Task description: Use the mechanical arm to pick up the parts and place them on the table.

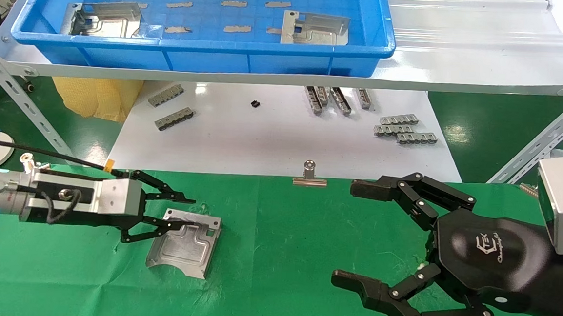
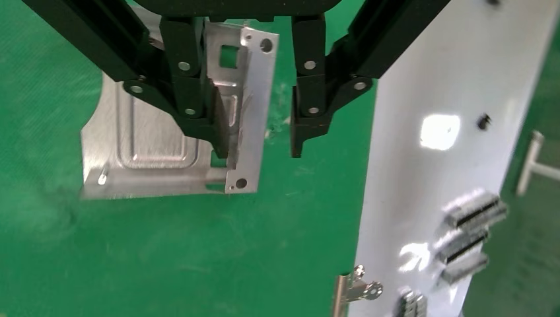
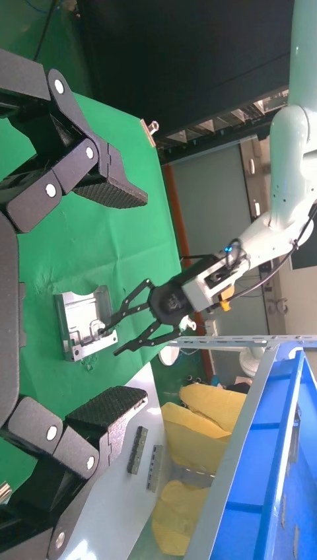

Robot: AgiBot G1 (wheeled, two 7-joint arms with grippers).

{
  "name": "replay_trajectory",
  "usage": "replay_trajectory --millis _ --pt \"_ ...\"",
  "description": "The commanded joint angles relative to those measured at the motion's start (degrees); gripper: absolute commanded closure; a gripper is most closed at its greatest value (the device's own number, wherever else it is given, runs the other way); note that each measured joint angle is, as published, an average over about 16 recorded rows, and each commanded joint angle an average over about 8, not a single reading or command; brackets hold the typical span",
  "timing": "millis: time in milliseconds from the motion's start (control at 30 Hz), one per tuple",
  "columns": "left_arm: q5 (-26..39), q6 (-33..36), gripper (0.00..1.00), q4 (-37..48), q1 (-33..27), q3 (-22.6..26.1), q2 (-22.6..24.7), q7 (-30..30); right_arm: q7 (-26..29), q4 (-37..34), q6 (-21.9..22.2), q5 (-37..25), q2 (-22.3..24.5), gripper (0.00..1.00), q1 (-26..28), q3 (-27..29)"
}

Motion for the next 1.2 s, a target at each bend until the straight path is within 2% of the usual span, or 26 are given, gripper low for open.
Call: replay_trajectory --millis 33,300,667,833,1200 --pt "-0.31 1.0 0.0 1.54 -0.28 -0.16 0.08 -1.32 0.0 0.0 0.0 0.0 0.0 0.0 0.0 0.0" --pt "-6.54 3.51 0.0 6.74 3.15 -4.51 -1.85 -8.82 0.0 -0.01 0.01 0.01 0.0 0.0 -0.01 0.0" --pt "-6.85 3.55 0.0 6.13 3.47 -4.72 -2.0 -8.98 0.0 -0.01 0.01 0.01 0.0 0.0 -0.01 0.0" --pt "-7.81 3.3 0.0 2.44 4.96 -5.77 -2.95 -11.26 0.0 -0.02 0.01 0.01 0.0 0.0 -0.01 0.0" --pt "-11.75 2.27 0.0 -11.45 10.81 -9.98 -6.58 -20.28 0.0 -0.02 0.01 0.01 0.0 0.0 -0.01 0.0"
